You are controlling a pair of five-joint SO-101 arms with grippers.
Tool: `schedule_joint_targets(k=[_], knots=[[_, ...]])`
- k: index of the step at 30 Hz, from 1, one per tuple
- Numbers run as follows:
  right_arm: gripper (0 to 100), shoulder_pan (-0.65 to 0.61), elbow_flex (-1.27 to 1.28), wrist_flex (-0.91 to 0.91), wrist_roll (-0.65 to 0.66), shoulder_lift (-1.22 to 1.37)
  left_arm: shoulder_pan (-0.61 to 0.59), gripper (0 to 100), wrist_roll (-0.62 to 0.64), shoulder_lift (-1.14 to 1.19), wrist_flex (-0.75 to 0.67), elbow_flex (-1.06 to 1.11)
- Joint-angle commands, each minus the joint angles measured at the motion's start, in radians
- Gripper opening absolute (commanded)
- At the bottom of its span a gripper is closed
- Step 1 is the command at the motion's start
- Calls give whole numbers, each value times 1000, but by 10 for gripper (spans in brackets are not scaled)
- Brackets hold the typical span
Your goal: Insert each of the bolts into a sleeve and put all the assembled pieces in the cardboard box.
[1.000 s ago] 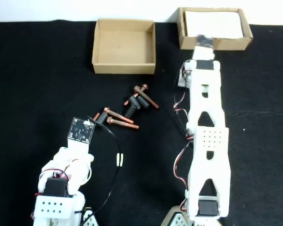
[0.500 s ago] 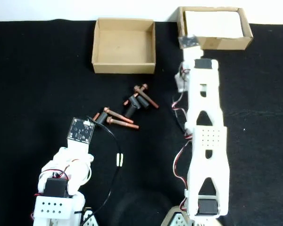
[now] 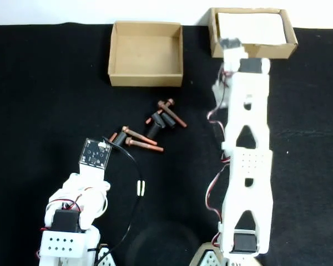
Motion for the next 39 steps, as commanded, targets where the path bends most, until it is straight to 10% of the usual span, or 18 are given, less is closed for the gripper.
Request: schedule_joint_targets(k=[1, 12, 23, 29, 39], knots=[[255, -19, 4, -42, -64, -108, 8, 9, -5, -7, 3, 22], [280, 27, 12, -455, -17, 154, 8, 9, -5, -7, 3, 22], [272, 41, 5, -470, 25, 302, 8, 9, -5, -7, 3, 22], [60, 64, 5, -541, 25, 318, 8, 9, -5, -7, 3, 22], [9, -13, -107, 15, 130, 240, 8, 9, -5, -7, 3, 22]])
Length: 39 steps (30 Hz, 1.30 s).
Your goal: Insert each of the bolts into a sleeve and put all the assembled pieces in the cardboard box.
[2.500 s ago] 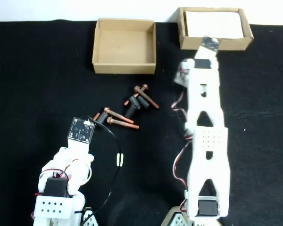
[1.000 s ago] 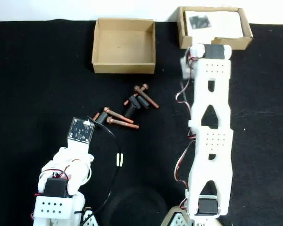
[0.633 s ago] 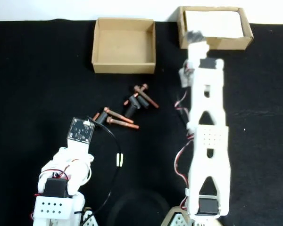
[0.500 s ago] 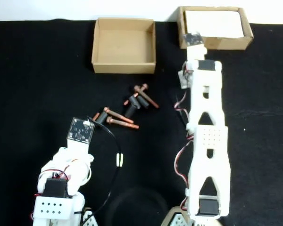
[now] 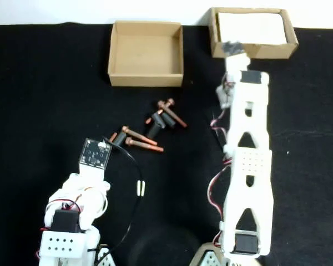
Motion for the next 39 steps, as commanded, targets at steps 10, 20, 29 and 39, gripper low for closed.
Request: schedule_joint_targets(k=[10, 20, 29, 39], knots=[[8, -217, 647, 197, -167, -495, 8, 9, -5, -7, 3, 22], [8, -266, 1268, 71, -172, -931, 8, 9, -5, -7, 3, 22], [93, -332, 1552, -7, -167, -1069, 8, 9, -5, -7, 3, 22], [279, -369, 1603, -45, -163, -1076, 8, 9, -5, -7, 3, 22]])
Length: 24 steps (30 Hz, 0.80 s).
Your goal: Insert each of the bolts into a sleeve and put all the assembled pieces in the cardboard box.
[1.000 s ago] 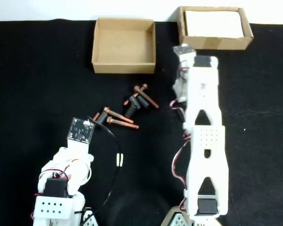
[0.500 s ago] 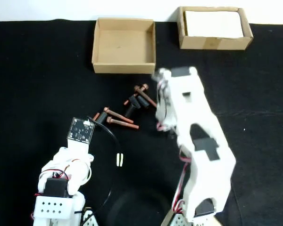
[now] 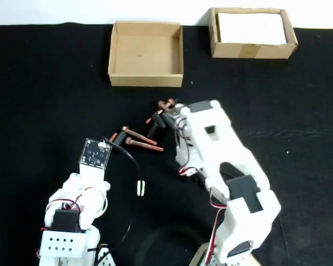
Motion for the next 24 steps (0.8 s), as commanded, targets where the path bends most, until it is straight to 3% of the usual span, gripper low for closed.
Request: schedule_joint_targets(k=[1, 15, 24], knots=[[279, -2, 2, -13, 11, -51, 8, 9, -5, -7, 3, 22], [273, 1, 151, -122, 199, -50, 8, 9, -5, -7, 3, 22], [141, 4, 216, -278, 222, -48, 8, 9, -5, -7, 3, 22]])
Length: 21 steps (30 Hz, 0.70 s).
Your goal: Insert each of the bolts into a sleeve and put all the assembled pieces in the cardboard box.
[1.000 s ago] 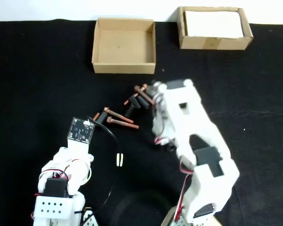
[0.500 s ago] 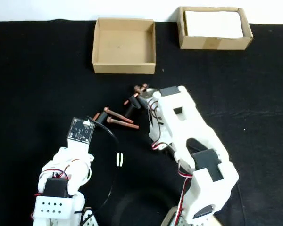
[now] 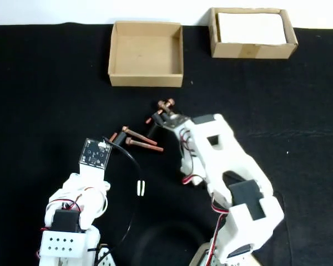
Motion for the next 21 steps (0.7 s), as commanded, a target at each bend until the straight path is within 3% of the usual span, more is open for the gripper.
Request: schedule_joint_targets(k=[1, 6, 10, 13, 21], knots=[[141, -7, 8, -48, 14, -10, 8, 9, -5, -7, 3, 22], [129, -7, 8, -65, 32, -10, 8, 9, -5, -7, 3, 22], [13, -4, 10, -62, 71, -8, 8, 9, -5, -7, 3, 22], [8, 12, 5, -47, 81, -16, 8, 9, -5, -7, 3, 22], [8, 208, -282, 252, 84, -277, 8, 9, -5, -7, 3, 22]])
